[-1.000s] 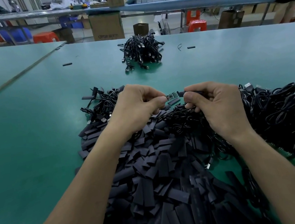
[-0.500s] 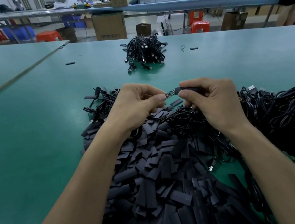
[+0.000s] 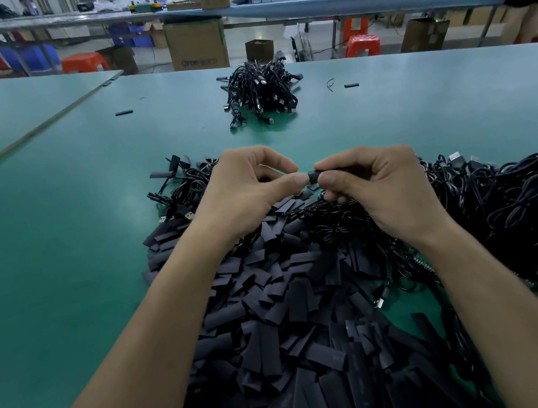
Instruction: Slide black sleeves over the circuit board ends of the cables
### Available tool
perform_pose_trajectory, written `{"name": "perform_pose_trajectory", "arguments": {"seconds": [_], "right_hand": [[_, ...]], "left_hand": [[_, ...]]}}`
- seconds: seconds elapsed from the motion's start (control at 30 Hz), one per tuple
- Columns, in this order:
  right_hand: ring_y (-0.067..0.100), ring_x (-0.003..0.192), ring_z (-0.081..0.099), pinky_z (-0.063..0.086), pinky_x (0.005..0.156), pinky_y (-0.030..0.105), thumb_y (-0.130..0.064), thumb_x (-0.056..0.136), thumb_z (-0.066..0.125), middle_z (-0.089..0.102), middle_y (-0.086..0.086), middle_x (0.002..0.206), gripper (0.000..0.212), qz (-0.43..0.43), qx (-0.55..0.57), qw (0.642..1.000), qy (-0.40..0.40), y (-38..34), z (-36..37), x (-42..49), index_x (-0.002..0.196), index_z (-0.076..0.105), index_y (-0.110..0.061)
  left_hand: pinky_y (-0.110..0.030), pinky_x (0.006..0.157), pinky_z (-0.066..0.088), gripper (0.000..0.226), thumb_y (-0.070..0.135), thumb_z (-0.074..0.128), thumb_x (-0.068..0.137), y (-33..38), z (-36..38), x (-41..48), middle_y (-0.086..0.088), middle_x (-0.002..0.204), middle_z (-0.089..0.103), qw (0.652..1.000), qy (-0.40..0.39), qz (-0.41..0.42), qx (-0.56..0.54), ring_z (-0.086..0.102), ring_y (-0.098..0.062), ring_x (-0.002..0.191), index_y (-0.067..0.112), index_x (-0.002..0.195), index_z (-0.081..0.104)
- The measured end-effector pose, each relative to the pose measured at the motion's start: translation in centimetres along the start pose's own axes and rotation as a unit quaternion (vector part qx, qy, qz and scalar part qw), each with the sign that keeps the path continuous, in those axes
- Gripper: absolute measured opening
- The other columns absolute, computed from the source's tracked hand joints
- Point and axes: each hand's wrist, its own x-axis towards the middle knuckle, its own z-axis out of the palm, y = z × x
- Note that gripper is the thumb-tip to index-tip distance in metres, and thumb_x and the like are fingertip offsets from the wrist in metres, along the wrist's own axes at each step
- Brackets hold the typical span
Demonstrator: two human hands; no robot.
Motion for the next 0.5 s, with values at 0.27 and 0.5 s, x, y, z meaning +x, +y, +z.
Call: {"name": "perform_pose_trajectory", "arguments": {"seconds": [0.27,0.5], "right_hand": [[0.01,0.062,0.07,0.053,0.062,0.017,-0.006,0.085,0.076,0.074,-0.004,0.069,0.019,0.006,0.0,1.0,0.016,-0.02,-0.1,0.12,0.089,0.075,-0.024],[0.012,0.065,0.071,0.055,0.063,0.019,-0.005,0.084,0.077,0.076,-0.002,0.075,0.018,0.01,0.02,1.0,-0.007,-0.12,0.04,0.14,0.092,0.076,-0.022]], "left_hand": [[-0.013,0.052,0.038,0.027,0.042,0.078,0.084,-0.34,0.26,0.07,0.008,0.062,0.071,0.999,0.008,0.001,0.046,0.05,-0.001,0.05,0.019,0.072,0.073],[-0.034,0.069,0.048,0.022,0.033,0.083,0.08,-0.3,0.34,-0.03,-0.002,0.068,0.074,1.0,0.005,-0.005,-0.007,0.061,-0.02,0.065,0.016,0.072,0.074]]}}
